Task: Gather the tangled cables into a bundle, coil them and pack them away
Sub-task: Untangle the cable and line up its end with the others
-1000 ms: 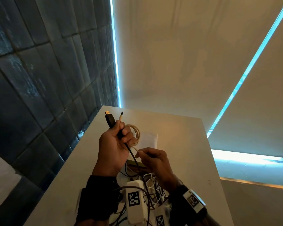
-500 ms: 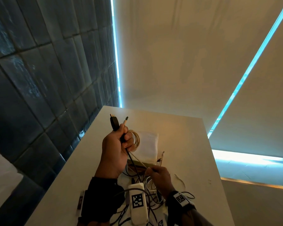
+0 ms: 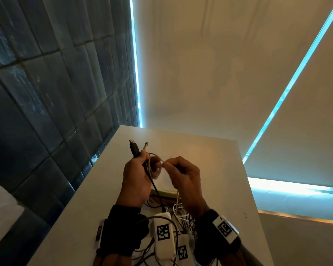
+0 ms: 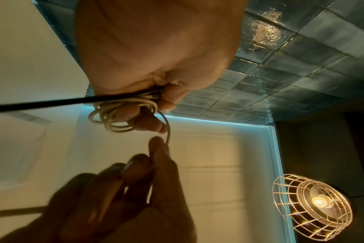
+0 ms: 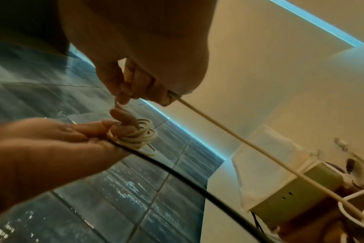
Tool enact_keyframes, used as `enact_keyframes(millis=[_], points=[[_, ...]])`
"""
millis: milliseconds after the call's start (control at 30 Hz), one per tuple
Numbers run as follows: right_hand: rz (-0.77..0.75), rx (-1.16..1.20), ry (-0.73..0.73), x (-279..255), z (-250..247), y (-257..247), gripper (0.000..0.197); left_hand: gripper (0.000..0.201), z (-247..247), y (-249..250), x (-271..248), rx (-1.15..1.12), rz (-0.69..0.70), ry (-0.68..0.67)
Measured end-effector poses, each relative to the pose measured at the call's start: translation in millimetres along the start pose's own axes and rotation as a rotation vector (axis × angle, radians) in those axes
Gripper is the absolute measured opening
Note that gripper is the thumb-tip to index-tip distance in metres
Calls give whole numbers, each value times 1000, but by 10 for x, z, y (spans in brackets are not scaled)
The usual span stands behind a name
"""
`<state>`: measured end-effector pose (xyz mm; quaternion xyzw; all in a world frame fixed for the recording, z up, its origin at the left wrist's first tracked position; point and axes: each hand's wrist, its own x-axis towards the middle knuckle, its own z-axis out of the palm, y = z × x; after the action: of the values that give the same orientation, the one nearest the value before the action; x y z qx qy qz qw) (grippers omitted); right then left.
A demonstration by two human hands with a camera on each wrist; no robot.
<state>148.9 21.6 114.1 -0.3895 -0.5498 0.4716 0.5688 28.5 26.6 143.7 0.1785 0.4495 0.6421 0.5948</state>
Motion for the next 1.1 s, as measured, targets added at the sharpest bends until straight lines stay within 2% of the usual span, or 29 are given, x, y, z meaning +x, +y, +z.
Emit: enact_keyframes(millis=[233,433,633,833,933,1033,1100], points=[[196,81,-163,-156,-57,69,15,33,52,116,-51,-187,19,-144],[288,76,-206,-168,-139,231,19,33,43,123,-69,-175,83,-227],[358,60,-118,-231,-229,620,18,34,20,112,-73,-115,113,-225],[347,-128,-106,-236,-277,966,27,36,-30,154,-56,-69,116,-209],[387,-309,-90,-229,-334,1130,29,33,-33,149,-65,-33,122,-188],[401,-376,29,-85,-328,1117,21,30,-48,127,-57,36,113,-135],[353,-383,115,63,-317,973,17,31,-51,113,-42,84,107,-101]])
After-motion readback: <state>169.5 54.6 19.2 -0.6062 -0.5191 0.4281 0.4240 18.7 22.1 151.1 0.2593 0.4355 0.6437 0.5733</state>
